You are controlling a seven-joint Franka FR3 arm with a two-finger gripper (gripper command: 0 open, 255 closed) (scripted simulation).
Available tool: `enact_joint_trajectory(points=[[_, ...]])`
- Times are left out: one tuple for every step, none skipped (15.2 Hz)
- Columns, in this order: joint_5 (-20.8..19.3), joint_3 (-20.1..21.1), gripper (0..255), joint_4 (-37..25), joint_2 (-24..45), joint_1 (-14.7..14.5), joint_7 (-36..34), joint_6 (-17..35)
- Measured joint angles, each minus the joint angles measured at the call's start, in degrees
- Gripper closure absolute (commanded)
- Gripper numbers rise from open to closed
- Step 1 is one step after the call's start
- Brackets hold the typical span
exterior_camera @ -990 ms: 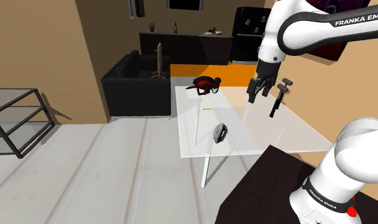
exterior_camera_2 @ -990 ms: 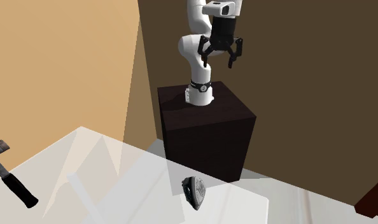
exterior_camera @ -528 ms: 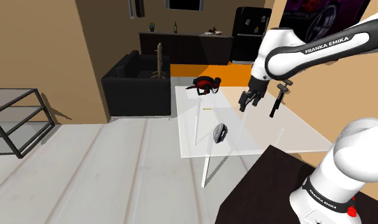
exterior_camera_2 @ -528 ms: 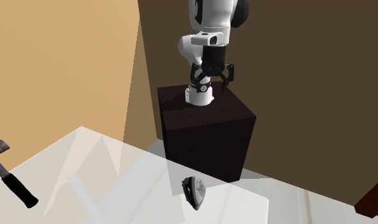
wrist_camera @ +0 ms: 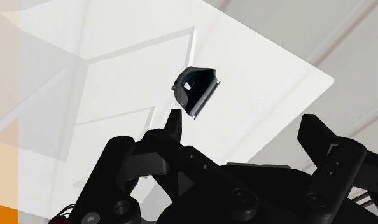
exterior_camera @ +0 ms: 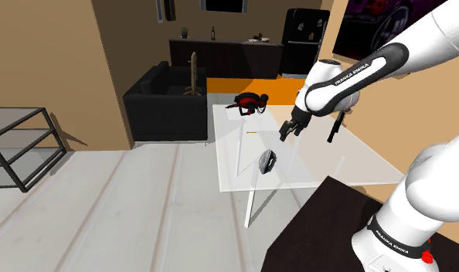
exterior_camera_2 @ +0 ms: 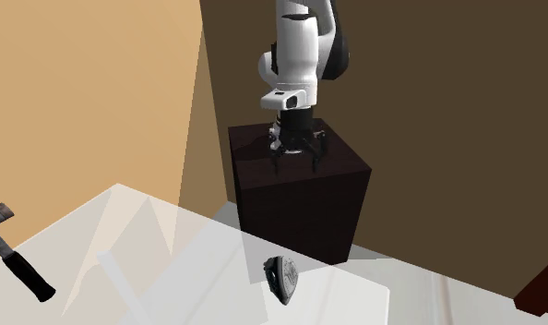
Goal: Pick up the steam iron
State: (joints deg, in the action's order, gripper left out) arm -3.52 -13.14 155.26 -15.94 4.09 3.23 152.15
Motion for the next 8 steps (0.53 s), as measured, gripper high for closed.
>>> enact_joint_trajectory(points=[[1.54,-1.31,0,-0.24,2.82,-0.61,1.95,3.21],[3.36,-2.05,0,-0.87,4.93,-1.48,3.42,5.42],[6.00,-3.18,0,-1.93,7.58,-2.55,5.81,7.67],[9.70,-4.18,0,-2.77,10.54,-3.82,8.98,10.29],[14.61,-4.92,0,-4.41,13.87,-5.07,13.09,12.45],[20.22,-4.79,0,-5.52,16.50,-5.69,17.54,14.33],[26.68,-3.99,0,-7.22,19.61,-5.57,22.94,16.01],[32.90,-2.48,0,-8.75,21.91,-4.58,28.15,17.09]])
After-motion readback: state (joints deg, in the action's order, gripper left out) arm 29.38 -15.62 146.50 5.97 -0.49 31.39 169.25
